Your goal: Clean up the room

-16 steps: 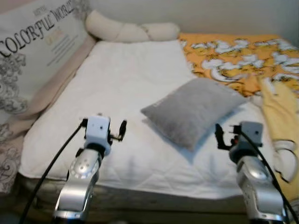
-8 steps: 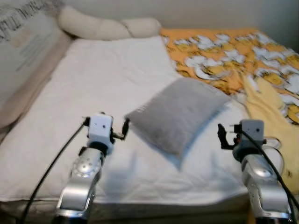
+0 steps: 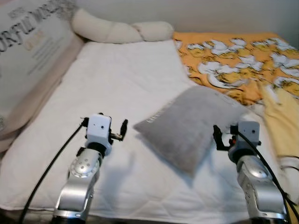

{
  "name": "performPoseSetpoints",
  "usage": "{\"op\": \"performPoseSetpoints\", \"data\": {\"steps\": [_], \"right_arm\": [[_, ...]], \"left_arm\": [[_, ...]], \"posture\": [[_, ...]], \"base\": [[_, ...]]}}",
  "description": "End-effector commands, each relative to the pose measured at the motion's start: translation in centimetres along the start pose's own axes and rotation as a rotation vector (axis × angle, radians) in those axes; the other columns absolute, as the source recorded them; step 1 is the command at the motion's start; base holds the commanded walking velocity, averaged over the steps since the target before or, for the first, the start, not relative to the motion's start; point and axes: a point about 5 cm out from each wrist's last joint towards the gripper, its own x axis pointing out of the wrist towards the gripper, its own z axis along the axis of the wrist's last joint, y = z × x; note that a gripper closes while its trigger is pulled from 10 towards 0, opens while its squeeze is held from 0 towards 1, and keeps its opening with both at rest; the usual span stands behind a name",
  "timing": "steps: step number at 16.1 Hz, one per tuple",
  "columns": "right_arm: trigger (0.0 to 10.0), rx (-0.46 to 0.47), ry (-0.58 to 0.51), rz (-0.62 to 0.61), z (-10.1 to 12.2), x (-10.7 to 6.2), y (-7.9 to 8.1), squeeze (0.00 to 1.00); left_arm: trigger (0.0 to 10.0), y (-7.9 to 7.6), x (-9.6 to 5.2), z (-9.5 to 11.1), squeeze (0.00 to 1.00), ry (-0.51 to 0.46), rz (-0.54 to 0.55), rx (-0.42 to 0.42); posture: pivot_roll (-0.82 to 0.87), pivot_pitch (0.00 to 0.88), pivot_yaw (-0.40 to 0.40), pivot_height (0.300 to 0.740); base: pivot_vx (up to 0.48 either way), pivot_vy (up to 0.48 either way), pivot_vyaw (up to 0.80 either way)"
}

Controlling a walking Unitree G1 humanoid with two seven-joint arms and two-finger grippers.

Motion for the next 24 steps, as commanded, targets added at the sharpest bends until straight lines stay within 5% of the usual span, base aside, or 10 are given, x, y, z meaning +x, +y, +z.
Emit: {"op": "performPoseSetpoints", "data": {"steps": [1, 24], "right_arm": [[10.0, 0.0, 0.001, 0.024, 0.16, 0.05, 0.54, 0.0], [10.0, -0.009, 0.022, 0.02, -0.35, 0.13, 0.53, 0.0]], "left_arm": [[10.0, 0.32, -0.03, 0.12, 0.0, -0.005, 0.009, 0.002], [10.0, -0.03, 0.08, -0.11, 0.0, 0.01, -0.016, 0.013]], "posture": [[-0.03, 0.0, 0.002, 0.74], [-0.02, 0.0, 0.004, 0.74]], "base": [[0.266, 0.0, 0.0], [0.0, 0.0, 0.0]]}}
